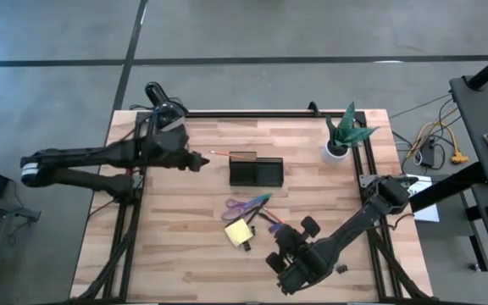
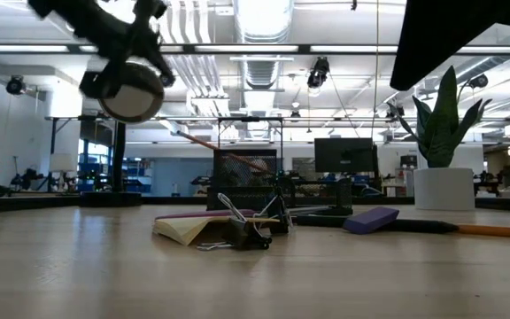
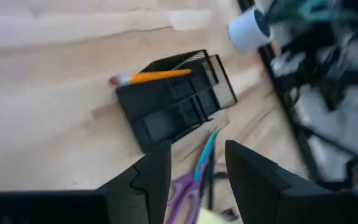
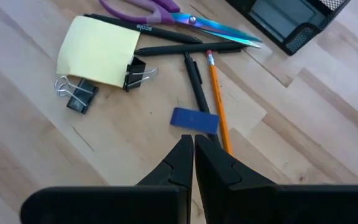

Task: Pick and place office supplies into organizer
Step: Put the left orange pencil into the black desk organizer

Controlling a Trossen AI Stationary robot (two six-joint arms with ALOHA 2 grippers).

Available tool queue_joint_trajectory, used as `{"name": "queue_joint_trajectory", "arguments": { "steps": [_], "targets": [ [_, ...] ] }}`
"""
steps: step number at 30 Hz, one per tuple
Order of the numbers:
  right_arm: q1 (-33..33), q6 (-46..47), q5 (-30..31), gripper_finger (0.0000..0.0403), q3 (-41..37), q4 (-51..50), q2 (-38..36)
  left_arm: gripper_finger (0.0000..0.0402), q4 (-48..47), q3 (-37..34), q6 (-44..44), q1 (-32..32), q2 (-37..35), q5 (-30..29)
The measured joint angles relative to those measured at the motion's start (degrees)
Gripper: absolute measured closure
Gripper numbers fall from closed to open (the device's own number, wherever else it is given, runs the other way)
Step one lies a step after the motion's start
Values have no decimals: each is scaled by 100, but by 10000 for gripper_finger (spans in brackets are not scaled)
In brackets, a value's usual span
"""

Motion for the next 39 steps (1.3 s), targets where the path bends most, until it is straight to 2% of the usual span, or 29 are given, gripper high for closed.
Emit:
{"name": "queue_joint_trajectory", "arguments": {
  "steps": [5, 12, 21, 24, 32, 39],
  "targets": [
    [-11, 0, 18, 394, 0, 9, 0, 268, 956, -934, -923, 262, -400, -46],
    [-11, 0, 18, 394, 0, 31, 0, 268, 1668, -1339, -1105, 633, -323, -53],
    [-9, 23, 16, 394, 0, 50, 0, 268, 2553, -1294, -1069, 754, 583, -10],
    [-9, 62, 13, 394, 0, 81, 0, 268, 2590, -1256, -926, 827, 739, 4],
    [-7, 66, -93, 394, 0, 110, 0, 268, 2569, -1265, -908, 973, 874, 113],
    [-7, 46, -93, 394, 0, 108, 0, 268, 2763, -1267, -659, 1068, 848, -44]
  ]
}}
